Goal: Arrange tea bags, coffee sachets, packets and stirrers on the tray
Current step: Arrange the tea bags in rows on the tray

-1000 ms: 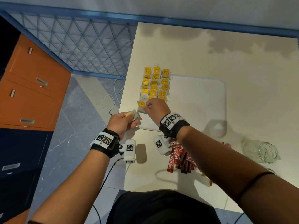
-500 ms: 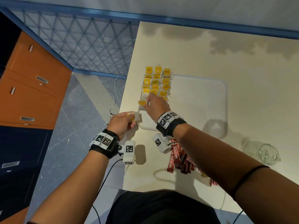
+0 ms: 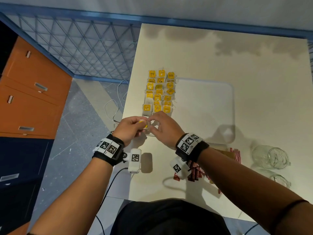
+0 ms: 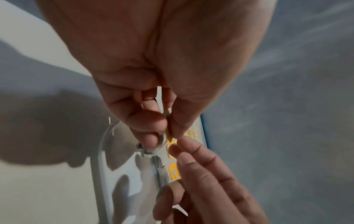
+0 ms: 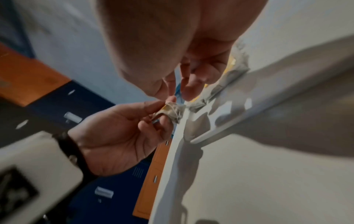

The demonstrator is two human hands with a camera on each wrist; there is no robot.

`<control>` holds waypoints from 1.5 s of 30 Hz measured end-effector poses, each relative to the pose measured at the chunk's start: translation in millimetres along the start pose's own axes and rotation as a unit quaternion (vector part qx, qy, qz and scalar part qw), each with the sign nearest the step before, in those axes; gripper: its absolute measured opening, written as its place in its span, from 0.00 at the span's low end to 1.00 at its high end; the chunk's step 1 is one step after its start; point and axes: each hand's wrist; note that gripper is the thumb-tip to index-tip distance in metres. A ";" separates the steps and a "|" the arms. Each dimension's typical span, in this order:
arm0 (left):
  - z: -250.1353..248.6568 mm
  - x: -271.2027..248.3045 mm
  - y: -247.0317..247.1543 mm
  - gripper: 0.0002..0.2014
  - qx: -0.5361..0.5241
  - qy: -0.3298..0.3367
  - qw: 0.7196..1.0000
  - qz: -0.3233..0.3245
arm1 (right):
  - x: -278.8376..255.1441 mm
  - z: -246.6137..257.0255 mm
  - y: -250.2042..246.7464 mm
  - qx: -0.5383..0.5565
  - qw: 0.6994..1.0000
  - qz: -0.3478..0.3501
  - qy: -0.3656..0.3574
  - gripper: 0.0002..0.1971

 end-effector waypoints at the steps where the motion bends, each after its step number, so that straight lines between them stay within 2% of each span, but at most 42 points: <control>1: -1.3 -1.4 1.3 0.09 0.014 0.015 1.000 0.012 | -1.3 -2.9 -1.4 0.027 0.999 -0.012 0.025 0.12; 4: -5.9 -5.4 5.1 0.11 0.030 0.025 0.999 0.035 | -3.8 -10.7 -6.1 0.083 0.990 -0.016 0.114 0.09; 6: -7.6 -4.5 6.3 0.14 0.039 0.022 0.998 0.042 | -4.3 -12.5 -6.9 0.106 0.986 -0.005 0.131 0.07; 10: -11.8 -1.0 6.4 0.16 0.090 0.053 0.994 0.031 | -2.8 -14.3 -6.1 0.151 0.979 0.001 0.140 0.04; 16: -15.0 8.8 6.0 0.13 0.090 0.094 0.990 -0.047 | 3.8 -19.0 5.3 0.127 0.981 -0.007 0.147 0.09; 20: -13.9 11.9 6.1 0.13 0.047 0.089 0.995 -0.020 | 12.4 -18.0 8.2 0.129 0.978 -0.059 0.156 0.04; 23: -10.3 13.6 5.9 0.08 0.086 0.102 0.991 -0.020 | 16.4 -16.4 7.7 0.143 0.971 -0.089 0.170 0.03; 31: -1.1 33.9 0.6 0.06 0.188 0.128 0.971 -0.080 | 22.3 -15.8 16.7 0.103 0.977 -0.057 0.178 0.09; 34: 1.7 40.8 0.5 0.03 0.215 0.123 0.965 -0.091 | 20.4 -16.9 14.8 0.075 0.982 -0.046 0.168 0.06; 38: -1.4 44.6 2.1 0.02 0.201 0.129 0.968 -0.080 | 15.2 -21.1 13.2 0.058 0.983 -0.039 0.169 0.09; 41: -6.0 43.9 1.5 0.04 0.201 0.151 0.966 -0.052 | 10.9 -26.1 11.7 0.056 0.983 -0.032 0.170 0.07; 45: -6.7 44.9 2.0 0.03 0.182 0.152 0.970 -0.051 | 6.6 -30.4 7.2 0.055 0.982 -0.029 0.180 0.07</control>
Point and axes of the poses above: each hand's wrist, its own x-axis towards the middle knuckle, its own y-axis out of the palm, z = x × y, and after that the axes turned 5 degrees about -z, right-handed
